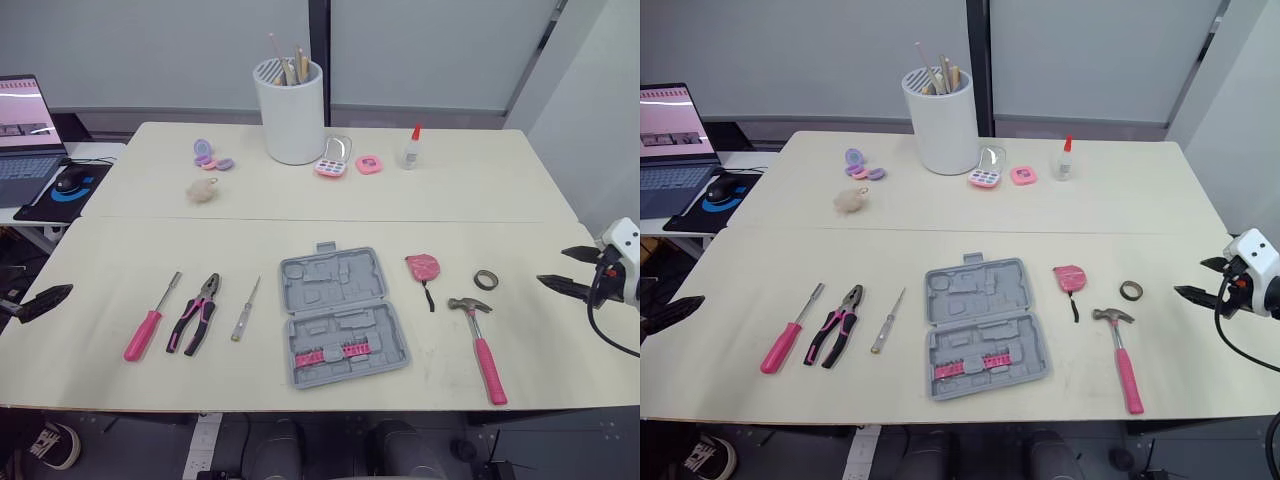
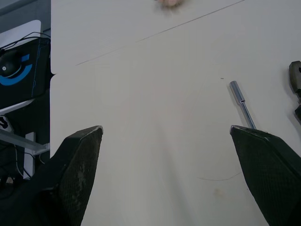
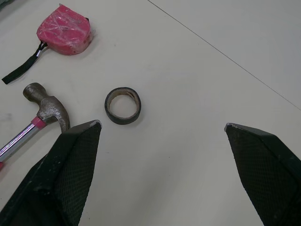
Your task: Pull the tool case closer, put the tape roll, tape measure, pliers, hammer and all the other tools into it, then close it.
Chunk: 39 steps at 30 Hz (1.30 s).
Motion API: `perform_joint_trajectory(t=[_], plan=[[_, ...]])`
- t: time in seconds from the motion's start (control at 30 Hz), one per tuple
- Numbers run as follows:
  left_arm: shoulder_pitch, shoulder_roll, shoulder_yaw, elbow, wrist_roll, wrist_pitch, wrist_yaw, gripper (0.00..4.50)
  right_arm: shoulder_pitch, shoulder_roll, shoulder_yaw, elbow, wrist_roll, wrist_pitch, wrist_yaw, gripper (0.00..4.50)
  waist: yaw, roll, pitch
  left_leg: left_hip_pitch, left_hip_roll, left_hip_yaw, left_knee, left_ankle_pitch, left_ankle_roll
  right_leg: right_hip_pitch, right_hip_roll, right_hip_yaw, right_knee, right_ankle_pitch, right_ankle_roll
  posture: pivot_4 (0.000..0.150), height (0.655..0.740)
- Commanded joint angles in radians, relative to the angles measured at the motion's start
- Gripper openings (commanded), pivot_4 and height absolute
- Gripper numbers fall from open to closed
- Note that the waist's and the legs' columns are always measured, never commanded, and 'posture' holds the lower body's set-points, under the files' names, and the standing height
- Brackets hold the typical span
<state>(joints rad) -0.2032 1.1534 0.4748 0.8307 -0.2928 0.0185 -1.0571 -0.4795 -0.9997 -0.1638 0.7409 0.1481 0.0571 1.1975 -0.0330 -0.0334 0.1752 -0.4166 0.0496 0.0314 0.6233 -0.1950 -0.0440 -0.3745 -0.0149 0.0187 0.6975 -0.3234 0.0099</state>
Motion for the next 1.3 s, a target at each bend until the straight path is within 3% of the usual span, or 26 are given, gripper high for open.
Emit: perform_joint_trajectory(t=[0.03, 0.53, 1.3], plan=[[-0.022, 0.010, -0.003, 0.001, 0.007, -0.018, 0.007, 4.50, -0.009, -0.033, -0.032, -0.001, 0.020, -0.008, 0.003, 4.47, 0.000, 0.000, 0.000, 0.000, 0.000, 0.000, 0.000, 0.000, 0.000, 0.000, 0.000, 0.000, 0.000, 0.000, 0.000, 0.150, 0.7400], [-0.077, 0.004, -0.024, 0.050, 0.019, -0.030, 0.006, 4.50, -0.042, -0.032, -0.028, 0.135, 0.003, -0.093, 0.016, 4.47, 0.000, 0.000, 0.000, 0.000, 0.000, 0.000, 0.000, 0.000, 0.000, 0.000, 0.000, 0.000, 0.000, 0.000, 0.000, 0.150, 0.7400], [-0.063, 0.012, -0.023, 0.057, 0.017, -0.025, -0.018, 4.50, -0.040, -0.029, -0.020, 0.148, -0.007, -0.120, 0.026, 4.47, 0.000, 0.000, 0.000, 0.000, 0.000, 0.000, 0.000, 0.000, 0.000, 0.000, 0.000, 0.000, 0.000, 0.000, 0.000, 0.150, 0.7400]])
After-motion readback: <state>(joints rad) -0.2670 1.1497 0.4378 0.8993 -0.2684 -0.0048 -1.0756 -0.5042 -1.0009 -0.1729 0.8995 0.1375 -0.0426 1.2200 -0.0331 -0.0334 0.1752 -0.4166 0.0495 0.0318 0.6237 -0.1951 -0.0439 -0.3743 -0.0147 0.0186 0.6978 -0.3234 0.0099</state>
